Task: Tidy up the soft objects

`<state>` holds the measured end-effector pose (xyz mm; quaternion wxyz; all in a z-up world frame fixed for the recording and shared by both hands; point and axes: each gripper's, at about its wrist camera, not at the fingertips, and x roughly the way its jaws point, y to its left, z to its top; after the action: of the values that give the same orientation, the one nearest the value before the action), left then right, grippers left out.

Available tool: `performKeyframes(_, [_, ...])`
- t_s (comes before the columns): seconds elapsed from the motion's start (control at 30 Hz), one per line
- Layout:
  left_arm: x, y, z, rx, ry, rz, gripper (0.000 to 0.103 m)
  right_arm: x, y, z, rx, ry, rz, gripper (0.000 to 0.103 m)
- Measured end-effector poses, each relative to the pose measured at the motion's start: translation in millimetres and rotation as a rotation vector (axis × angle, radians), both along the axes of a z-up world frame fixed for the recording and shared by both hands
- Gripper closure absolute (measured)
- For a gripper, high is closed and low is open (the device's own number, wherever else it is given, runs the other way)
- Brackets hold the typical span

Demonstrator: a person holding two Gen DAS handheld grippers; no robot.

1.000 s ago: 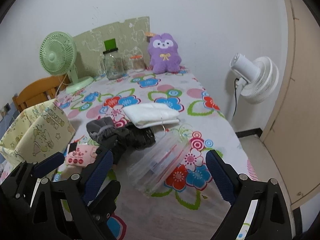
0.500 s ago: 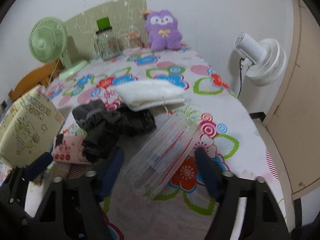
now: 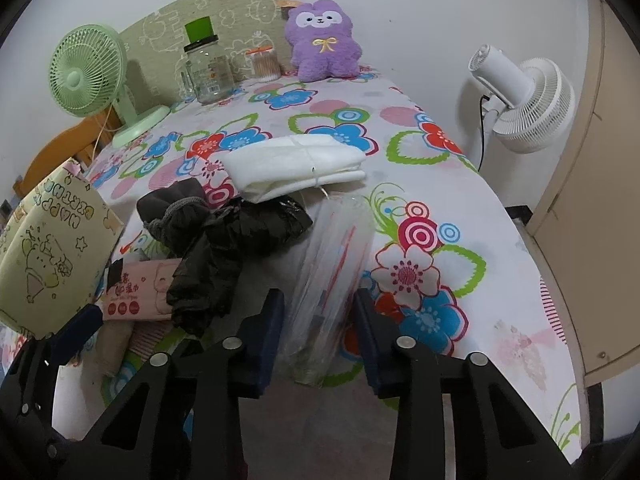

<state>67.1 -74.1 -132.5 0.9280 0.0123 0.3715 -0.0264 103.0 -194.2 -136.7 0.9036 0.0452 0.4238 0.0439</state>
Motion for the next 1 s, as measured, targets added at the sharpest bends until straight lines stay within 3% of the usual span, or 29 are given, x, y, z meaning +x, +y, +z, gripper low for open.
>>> performKeyframes(0.17, [-7, 3, 2, 0.014, -0.010, 0.027, 0.011, -11, 1, 4, 0.006, -0.022, 0.008, 0.073])
performKeyframes(0.53, [-17, -7, 2, 0.027, -0.002, 0.010, 0.017, -34, -1, 13, 0.008, -0.049, 0.006, 0.075])
performKeyframes(0.73, [-13, 11, -3, 0.016, 0.033, 0.080, 0.023, -43, 7, 23, -0.004, -0.079, 0.005, 0.075])
performKeyframes(0.87, [-6, 19, -7, -0.017, 0.069, 0.079, 0.035, -44, 16, 22, -0.012, -0.080, 0.022, 0.075])
performKeyframes(1.0, [-5, 22, -6, -0.032, 0.070, 0.067, 0.063, -41, 22, 19, -0.014, -0.069, 0.032, 0.075])
